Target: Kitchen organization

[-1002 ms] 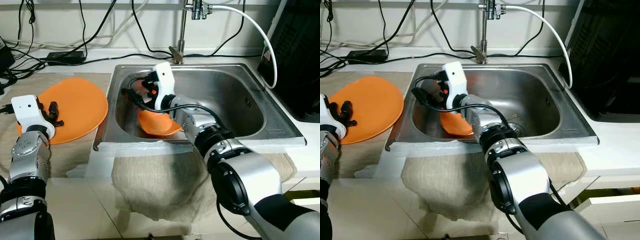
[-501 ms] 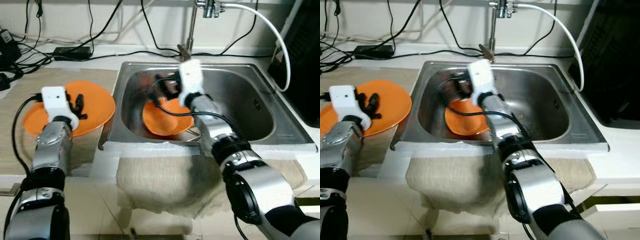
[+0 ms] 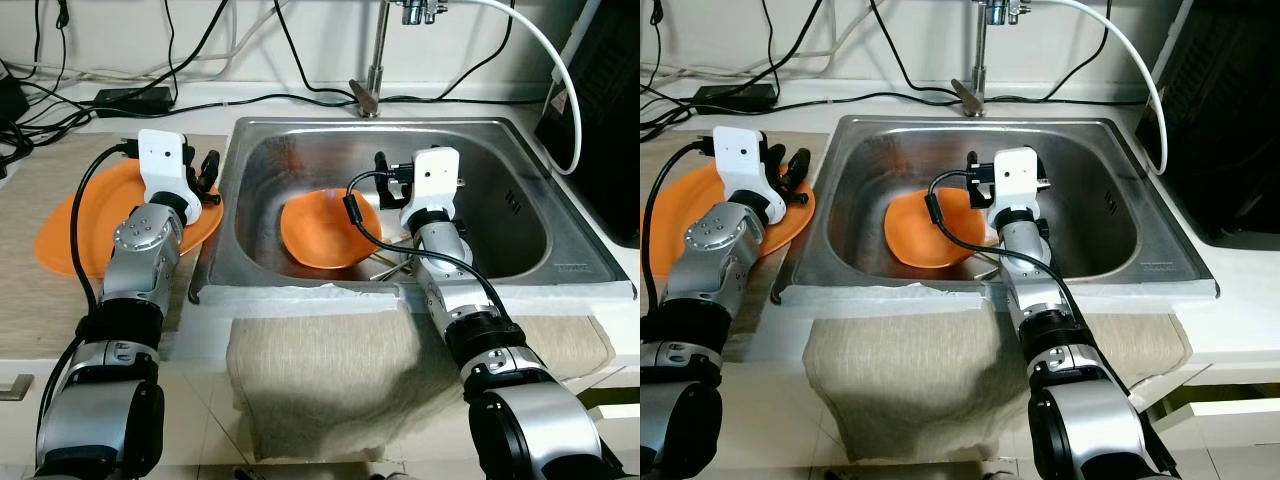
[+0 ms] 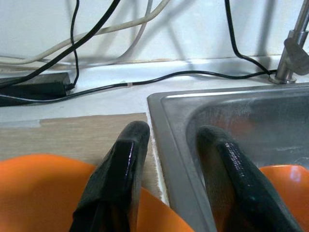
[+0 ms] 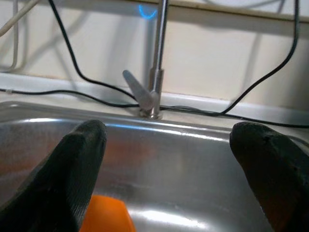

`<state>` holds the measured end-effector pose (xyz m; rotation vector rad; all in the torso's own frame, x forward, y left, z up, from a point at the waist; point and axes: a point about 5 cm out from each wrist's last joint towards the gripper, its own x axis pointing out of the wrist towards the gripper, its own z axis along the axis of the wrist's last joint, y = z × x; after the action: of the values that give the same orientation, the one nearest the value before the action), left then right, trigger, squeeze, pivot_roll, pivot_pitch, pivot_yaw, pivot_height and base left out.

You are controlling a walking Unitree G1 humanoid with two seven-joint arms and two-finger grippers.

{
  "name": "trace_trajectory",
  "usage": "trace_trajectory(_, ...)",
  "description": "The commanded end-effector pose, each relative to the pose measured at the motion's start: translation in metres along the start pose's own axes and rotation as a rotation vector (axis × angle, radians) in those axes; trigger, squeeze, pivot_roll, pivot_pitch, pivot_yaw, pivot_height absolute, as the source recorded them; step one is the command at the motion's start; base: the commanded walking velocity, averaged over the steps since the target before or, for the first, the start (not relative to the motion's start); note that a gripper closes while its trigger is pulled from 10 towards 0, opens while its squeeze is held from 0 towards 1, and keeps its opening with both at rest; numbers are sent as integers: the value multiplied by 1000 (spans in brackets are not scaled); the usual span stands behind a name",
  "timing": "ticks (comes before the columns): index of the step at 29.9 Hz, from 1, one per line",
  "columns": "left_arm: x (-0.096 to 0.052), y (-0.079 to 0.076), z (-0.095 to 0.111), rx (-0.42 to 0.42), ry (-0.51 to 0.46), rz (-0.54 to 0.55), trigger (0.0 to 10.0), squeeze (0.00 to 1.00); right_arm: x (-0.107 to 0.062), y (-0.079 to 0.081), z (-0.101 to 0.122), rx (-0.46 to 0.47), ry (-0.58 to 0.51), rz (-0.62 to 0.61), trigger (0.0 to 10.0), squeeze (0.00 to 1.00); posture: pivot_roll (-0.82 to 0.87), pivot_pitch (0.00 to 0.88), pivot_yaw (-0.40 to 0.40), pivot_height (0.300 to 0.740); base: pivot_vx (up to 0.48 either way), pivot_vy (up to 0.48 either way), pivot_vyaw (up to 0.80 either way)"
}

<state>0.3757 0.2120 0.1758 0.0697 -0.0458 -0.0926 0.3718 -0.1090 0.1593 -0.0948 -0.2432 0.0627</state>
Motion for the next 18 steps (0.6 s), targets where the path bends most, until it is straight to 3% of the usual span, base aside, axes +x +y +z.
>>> trace_trajectory(1,0,1,2,24,-6,-5,10000,0,-2,1,0,0,-1,-7,10000,0,18,0,19,740,0,0,0)
trace_trajectory(5,0,1,4,-3,-11,-7,10000,0,-6,2,-2,1,7,-7,10000,0,28,0,12,740,0,0,0)
trace_trajectory(18,2,4,17,-11,-50,-27,10000,0,-16,16,-6,-11,9,43,10000,0,31,0,12,740,0,476,0)
